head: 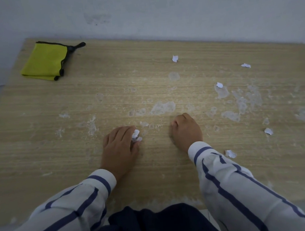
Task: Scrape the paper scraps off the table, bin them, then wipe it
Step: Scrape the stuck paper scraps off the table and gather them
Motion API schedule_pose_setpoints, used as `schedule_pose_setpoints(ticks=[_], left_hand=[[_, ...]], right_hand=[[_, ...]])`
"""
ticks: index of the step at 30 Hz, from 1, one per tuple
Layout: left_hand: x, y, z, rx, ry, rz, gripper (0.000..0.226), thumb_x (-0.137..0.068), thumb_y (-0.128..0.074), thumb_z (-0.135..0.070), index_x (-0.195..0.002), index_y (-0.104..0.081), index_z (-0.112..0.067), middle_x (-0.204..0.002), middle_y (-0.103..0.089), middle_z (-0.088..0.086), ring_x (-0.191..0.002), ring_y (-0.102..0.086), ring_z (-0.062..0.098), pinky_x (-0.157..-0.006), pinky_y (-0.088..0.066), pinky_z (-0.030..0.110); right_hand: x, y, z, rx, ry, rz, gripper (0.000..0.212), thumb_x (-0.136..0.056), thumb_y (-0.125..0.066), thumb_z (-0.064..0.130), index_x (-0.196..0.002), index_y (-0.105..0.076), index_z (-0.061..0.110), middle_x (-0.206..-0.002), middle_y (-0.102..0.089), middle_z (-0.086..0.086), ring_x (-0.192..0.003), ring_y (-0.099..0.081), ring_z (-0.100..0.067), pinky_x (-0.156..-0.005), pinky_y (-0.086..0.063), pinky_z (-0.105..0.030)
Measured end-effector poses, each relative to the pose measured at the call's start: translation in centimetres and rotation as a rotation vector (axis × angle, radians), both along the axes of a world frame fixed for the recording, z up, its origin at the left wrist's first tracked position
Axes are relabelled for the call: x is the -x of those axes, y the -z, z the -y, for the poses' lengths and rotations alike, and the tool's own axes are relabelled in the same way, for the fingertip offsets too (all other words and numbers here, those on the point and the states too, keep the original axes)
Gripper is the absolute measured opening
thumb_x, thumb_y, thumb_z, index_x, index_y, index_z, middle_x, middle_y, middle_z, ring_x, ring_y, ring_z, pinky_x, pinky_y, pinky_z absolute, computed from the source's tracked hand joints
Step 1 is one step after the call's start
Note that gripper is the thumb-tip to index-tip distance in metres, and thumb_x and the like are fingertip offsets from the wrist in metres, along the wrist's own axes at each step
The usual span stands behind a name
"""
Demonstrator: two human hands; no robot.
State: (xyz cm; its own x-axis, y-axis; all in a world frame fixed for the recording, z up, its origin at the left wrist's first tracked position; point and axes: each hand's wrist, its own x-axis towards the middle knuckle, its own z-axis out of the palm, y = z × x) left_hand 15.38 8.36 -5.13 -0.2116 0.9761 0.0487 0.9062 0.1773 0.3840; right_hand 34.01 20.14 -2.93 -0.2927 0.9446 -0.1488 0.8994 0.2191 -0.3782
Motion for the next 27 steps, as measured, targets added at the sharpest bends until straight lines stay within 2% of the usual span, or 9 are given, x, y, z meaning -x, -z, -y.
schedule_pose_setpoints(ticks=[6, 10, 13, 16, 18, 20, 23, 25, 27], left_hand=[[0.1, 0.0, 0.0, 0.002, 0.001, -0.008, 0.044, -0.090, -0.040, -0.044, -0.123, -0.054, -0.018, -0.123, -0.058, 0.002, -0.118, -0.048, 0.022, -0.100, -0.032, 0.040], [-0.1, -0.1, 0.0, 0.006, -0.016, 0.008, 0.044, -0.091, -0.044, -0.042, -0.124, -0.052, -0.016, -0.125, -0.056, 0.003, -0.118, -0.047, 0.023, -0.101, -0.031, 0.039], [-0.3, -0.4, -0.1, -0.017, -0.033, 0.036, 0.042, -0.091, -0.050, -0.040, -0.125, -0.050, -0.015, -0.126, -0.055, 0.004, -0.118, -0.048, 0.023, -0.101, -0.031, 0.037], [-0.3, -0.6, 0.0, -0.032, -0.045, 0.057, 0.043, -0.090, -0.051, -0.041, -0.124, -0.050, -0.015, -0.127, -0.053, 0.003, -0.120, -0.046, 0.022, -0.102, -0.029, 0.035], [0.0, -0.5, 0.3, -0.007, -0.043, 0.040, 0.052, -0.089, -0.047, -0.048, -0.128, -0.048, -0.015, -0.133, -0.051, 0.005, -0.124, -0.043, 0.023, -0.105, -0.027, 0.036], [0.5, -0.4, 0.7, 0.051, -0.035, -0.020, 0.067, -0.087, -0.036, -0.059, -0.136, -0.042, -0.014, -0.141, -0.044, 0.006, -0.132, -0.037, 0.024, -0.109, -0.021, 0.038], [1.2, -0.4, 1.2, 0.144, -0.007, -0.104, 0.084, -0.081, -0.021, -0.070, -0.144, -0.030, -0.016, -0.152, -0.029, 0.005, -0.141, -0.020, 0.021, -0.113, -0.010, 0.039], [1.5, -0.4, 1.5, 0.143, 0.010, -0.133, 0.084, -0.080, -0.023, -0.070, -0.144, -0.031, -0.016, -0.152, -0.029, 0.006, -0.141, -0.021, 0.023, -0.113, -0.012, 0.042], [1.7, -0.5, 1.7, 0.128, 0.019, -0.146, 0.082, -0.082, -0.026, -0.069, -0.142, -0.034, -0.015, -0.149, -0.034, 0.008, -0.139, -0.026, 0.025, -0.112, -0.017, 0.045]], right_hand=[[0.0, 0.0, -0.4, 0.031, 0.094, -0.086, 0.022, -0.092, -0.037, 0.015, -0.081, -0.052, 0.003, -0.089, -0.048, -0.008, -0.071, -0.045, -0.021, -0.066, -0.034, -0.029], [-0.2, -0.2, -0.8, 0.091, 0.254, -0.237, 0.018, -0.092, -0.040, 0.014, -0.077, -0.047, 0.007, -0.090, -0.050, -0.011, -0.061, -0.043, -0.017, -0.053, -0.030, -0.027], [1.0, -0.8, 0.5, 0.125, 0.196, -0.302, 0.019, -0.091, -0.044, 0.014, -0.074, -0.049, 0.010, -0.083, -0.052, -0.008, -0.058, -0.042, -0.009, -0.050, -0.031, -0.022], [3.1, -1.8, 2.8, 0.117, 0.071, -0.338, 0.018, -0.090, -0.045, 0.011, -0.072, -0.048, 0.010, -0.080, -0.050, -0.006, -0.064, -0.045, -0.017, -0.058, -0.035, -0.028], [4.5, -2.1, 3.9, 0.056, -0.020, -0.342, 0.016, -0.090, -0.045, 0.011, -0.074, -0.048, 0.010, -0.083, -0.048, -0.005, -0.069, -0.046, -0.019, -0.063, -0.035, -0.028], [5.7, -1.9, 4.4, -0.003, -0.120, -0.303, 0.017, -0.092, -0.044, 0.013, -0.079, -0.054, 0.008, -0.085, -0.047, -0.004, -0.071, -0.046, -0.019, -0.064, -0.035, -0.028], [6.8, -0.3, 5.0, -0.065, -0.408, -0.050, 0.020, -0.092, -0.043, 0.017, -0.091, -0.060, 0.006, -0.094, -0.057, -0.009, -0.082, -0.052, -0.024, -0.071, -0.041, -0.033], [6.9, 0.9, 5.2, -0.075, -0.502, 0.068, 0.022, -0.088, -0.046, 0.022, -0.090, -0.063, 0.008, -0.094, -0.062, -0.012, -0.085, -0.055, -0.028, -0.074, -0.042, -0.036], [6.8, 1.2, 5.4, -0.099, -0.501, 0.120, 0.032, -0.086, -0.039, 0.029, -0.087, -0.065, 0.011, -0.090, -0.063, -0.011, -0.084, -0.055, -0.028, -0.074, -0.042, -0.038]])
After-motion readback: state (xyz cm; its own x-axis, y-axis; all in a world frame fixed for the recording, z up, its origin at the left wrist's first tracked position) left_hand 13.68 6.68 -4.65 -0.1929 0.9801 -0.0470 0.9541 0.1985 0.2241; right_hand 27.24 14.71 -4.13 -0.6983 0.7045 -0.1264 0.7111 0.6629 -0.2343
